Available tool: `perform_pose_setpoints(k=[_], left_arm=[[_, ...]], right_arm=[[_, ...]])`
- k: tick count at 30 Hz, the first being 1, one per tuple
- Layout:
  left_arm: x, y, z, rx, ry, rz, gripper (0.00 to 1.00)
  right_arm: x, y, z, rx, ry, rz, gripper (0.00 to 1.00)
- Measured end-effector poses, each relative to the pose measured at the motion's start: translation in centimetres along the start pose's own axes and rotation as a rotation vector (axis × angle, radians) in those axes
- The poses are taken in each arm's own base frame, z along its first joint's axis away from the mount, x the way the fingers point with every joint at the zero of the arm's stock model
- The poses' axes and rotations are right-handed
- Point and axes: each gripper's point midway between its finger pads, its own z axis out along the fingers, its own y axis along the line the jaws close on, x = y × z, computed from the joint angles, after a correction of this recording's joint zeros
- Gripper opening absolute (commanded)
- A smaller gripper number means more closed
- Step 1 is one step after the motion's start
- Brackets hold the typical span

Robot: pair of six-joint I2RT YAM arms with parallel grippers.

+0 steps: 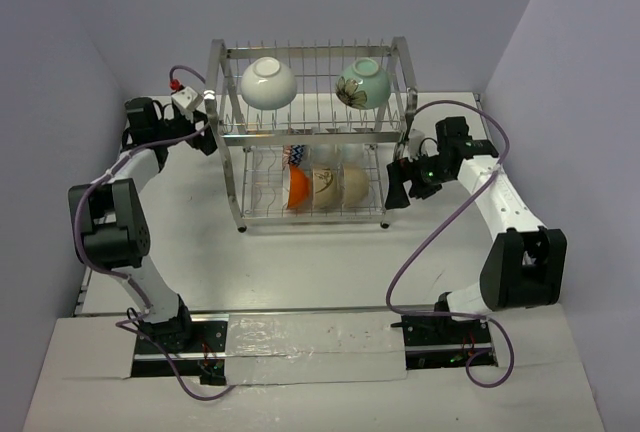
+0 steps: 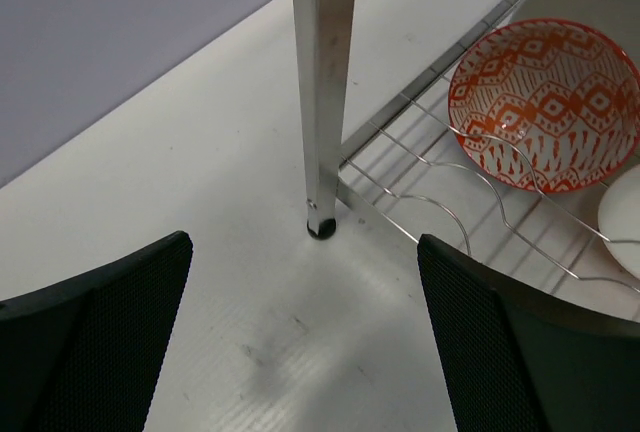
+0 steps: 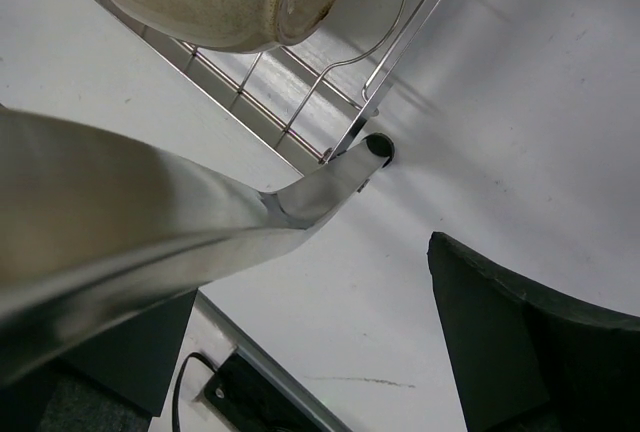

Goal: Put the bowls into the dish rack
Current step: Move the dish rack to the center of the board.

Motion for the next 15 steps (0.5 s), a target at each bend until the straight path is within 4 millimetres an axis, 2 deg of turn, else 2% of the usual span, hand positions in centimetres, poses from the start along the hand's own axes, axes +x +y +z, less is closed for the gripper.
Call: perform_pose_setpoints(k=[6, 13, 15], left_arm=[[0.8, -0.7, -3.8, -0.007, 0.015, -0.012, 0.99], [1.0, 0.6, -10.2, -0.114, 0.023, -0.010, 0.99], [0.8, 0.6, -11.4, -0.134, 0.021, -0.004, 0.99]], right_arm=[[0.0, 0.7, -1.2, 0.020, -0.028, -0.020, 1.00], [0.1, 1.5, -3.1, 0.062, -0.072, -0.054, 1.00], [0.2, 1.5, -3.3, 0.079, -0.081, -0.052, 1.00]])
